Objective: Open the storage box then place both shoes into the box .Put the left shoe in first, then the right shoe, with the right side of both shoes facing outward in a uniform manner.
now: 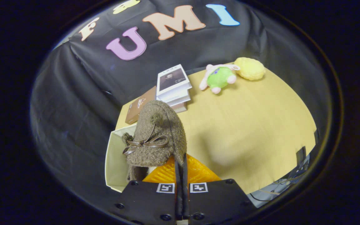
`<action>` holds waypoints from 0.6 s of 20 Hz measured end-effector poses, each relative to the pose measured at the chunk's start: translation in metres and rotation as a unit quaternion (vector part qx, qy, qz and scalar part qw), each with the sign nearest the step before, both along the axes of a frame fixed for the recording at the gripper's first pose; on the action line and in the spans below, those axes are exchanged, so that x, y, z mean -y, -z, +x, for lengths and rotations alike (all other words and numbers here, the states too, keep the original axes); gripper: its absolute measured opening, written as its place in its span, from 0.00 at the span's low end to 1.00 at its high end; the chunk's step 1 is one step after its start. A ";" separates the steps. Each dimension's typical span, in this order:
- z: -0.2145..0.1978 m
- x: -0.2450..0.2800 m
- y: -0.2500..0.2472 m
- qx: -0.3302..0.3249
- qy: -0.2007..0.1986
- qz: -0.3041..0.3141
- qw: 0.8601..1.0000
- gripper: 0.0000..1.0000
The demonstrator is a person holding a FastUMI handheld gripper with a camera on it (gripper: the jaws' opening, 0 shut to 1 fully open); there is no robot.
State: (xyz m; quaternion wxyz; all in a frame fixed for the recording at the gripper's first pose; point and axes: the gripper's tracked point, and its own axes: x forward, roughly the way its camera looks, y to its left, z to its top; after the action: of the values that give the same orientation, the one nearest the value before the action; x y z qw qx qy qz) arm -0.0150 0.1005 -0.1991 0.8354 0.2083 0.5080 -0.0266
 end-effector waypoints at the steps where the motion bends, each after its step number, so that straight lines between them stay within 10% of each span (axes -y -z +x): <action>1: 0.002 -0.011 -0.004 0.002 -0.004 0.005 1.000 0.04; 12: 0.010 -0.101 -0.001 -0.001 -0.037 0.041 0.998 0.04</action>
State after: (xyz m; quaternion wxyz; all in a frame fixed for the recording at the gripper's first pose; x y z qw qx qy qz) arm -0.0048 0.2014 -0.1983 0.8262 0.2235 0.5165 0.0252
